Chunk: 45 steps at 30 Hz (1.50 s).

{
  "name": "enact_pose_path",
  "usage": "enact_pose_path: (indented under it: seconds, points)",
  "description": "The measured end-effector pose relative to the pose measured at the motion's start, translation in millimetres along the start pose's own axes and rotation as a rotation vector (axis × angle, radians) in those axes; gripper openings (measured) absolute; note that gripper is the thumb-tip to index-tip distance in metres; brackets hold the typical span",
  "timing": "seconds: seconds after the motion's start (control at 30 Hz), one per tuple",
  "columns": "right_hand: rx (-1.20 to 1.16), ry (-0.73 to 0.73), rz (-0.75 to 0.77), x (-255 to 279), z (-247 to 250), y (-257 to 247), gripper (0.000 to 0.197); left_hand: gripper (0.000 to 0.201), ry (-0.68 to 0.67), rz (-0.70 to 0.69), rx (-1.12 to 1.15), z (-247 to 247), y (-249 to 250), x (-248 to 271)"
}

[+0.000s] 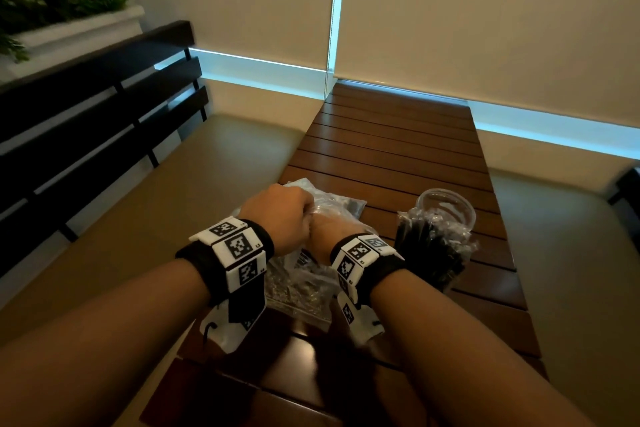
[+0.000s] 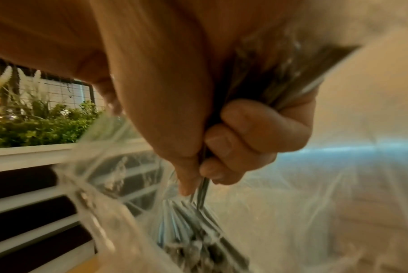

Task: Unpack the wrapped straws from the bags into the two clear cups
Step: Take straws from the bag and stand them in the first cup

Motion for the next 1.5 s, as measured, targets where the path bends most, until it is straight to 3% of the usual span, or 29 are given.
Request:
enact_pose_path:
  seconds: [0.23, 0.53, 0.6, 0.77, 0.93, 1.03, 1.13, 1.23, 1.33, 1.37, 1.5]
  points:
    - [0.353, 0.086, 0.051, 82, 71, 18, 0.019, 0.016, 0.004, 0.085, 0.056, -2, 10, -6]
    - [0.569, 0.202, -0.102, 185, 148, 66, 0.021, 0.026, -0.067, 0.131, -0.015, -19, 41, 10]
    - [0.564, 0.256, -0.153, 199, 163, 72, 0.02, 0.016, -0.074, 0.128, 0.003, -11, 51, 16]
    - [0.302, 0.447, -0.204, 197, 174, 83, 0.007, 0.029, -0.043, 0.06, 0.201, 14, 80, 18]
    - [-0.187, 0.447, -0.042, 164, 125, 77, 0.01, 0.02, -0.146, -0.102, 0.928, 48, 117, 20]
    - [-0.345, 0.509, 0.061, 151, 102, 70, 0.013, 0.038, -0.104, 0.005, 1.206, 57, 121, 19]
    - [-0.467, 0.479, 0.119, 140, 87, 63, 0.03, 0.042, -0.049, 0.104, 1.363, 57, 122, 14]
    - [-0.38, 0.34, 0.201, 136, 93, 61, 0.041, 0.038, 0.053, 0.079, 1.291, 58, 124, 8]
    - [-0.327, 0.296, 0.213, 147, 121, 71, 0.017, 0.04, 0.151, -0.007, 0.985, 63, 122, 3]
    - [-0.382, 0.387, 0.184, 154, 136, 78, 0.02, 0.042, 0.185, 0.006, 0.871, 64, 120, 1]
    - [-0.85, 1.031, 0.094, 194, 200, 97, 0.022, 0.039, 0.209, 0.025, 0.453, 56, 118, 2]
Point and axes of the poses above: each hand's wrist, its own x-axis away from the middle knuckle, its own z-axis out of the back of the hand, y = z × x, the point moved 3 cm from there along -x, towards the middle knuckle, and after that the axes turned 2 degrees about -x, right-handed, at the moved point
